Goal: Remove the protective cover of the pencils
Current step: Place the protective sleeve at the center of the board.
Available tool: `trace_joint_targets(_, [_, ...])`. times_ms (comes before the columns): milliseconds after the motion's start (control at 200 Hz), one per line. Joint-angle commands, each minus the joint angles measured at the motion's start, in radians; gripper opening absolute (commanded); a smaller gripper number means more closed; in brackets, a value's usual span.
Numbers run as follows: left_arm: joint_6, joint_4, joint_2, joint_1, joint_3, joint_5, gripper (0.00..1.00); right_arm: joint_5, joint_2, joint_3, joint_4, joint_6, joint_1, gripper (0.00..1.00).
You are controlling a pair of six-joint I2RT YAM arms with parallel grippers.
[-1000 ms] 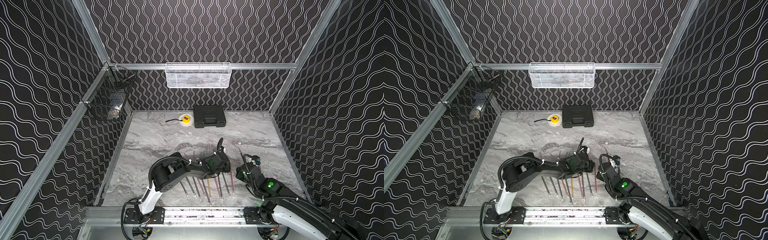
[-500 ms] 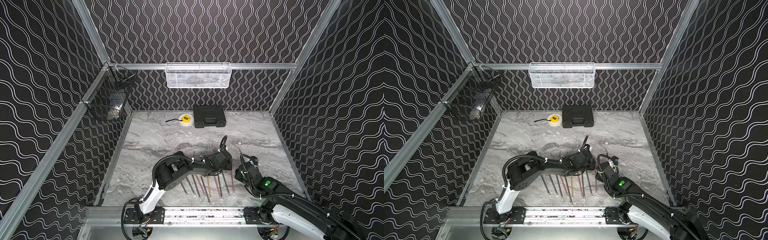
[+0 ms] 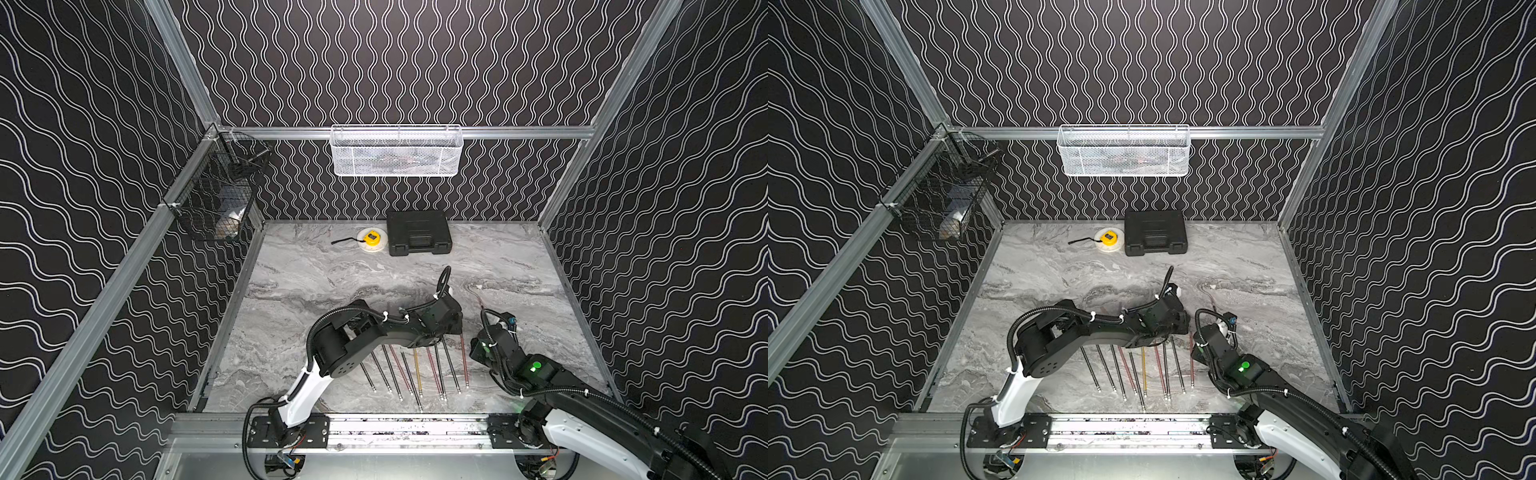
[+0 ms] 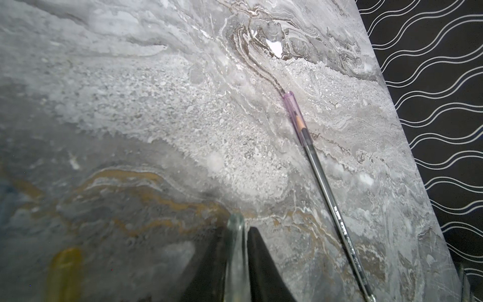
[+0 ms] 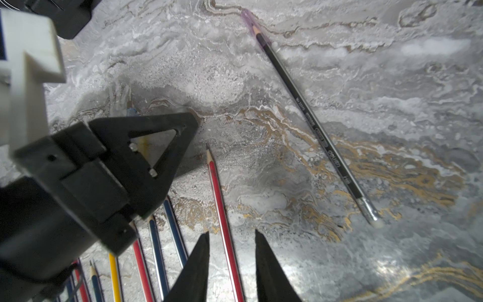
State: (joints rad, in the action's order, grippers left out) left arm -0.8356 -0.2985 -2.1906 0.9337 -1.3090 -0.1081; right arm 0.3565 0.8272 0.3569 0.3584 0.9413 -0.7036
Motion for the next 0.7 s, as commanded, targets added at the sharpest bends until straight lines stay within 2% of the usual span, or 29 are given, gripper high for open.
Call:
trace_joint_targets(0, [0.013, 0.085, -0.016, -0.006, 0.006, -0.012, 0.24, 0.001, 0.003, -0.002, -0.028, -0.001, 0.001, 0.30])
trace_joint_targets(400, [0.010, 0.070, 0.002, -0.011, 0.025, -0.007, 0.24, 0.060, -0.032, 0.017, -0.024, 0.011, 0.016, 0.31])
trace_joint_targets(565, [0.016, 0.078, 0.035, -0.016, 0.034, -0.001, 0.24, 0.080, 0.021, 0.060, -0.038, 0.017, 0.052, 0.34])
trace_joint_targets(696, [0.034, 0.110, 0.089, -0.016, 0.036, 0.004, 0.26, 0.061, 0.082, 0.105, -0.016, 0.011, 0.121, 0.38])
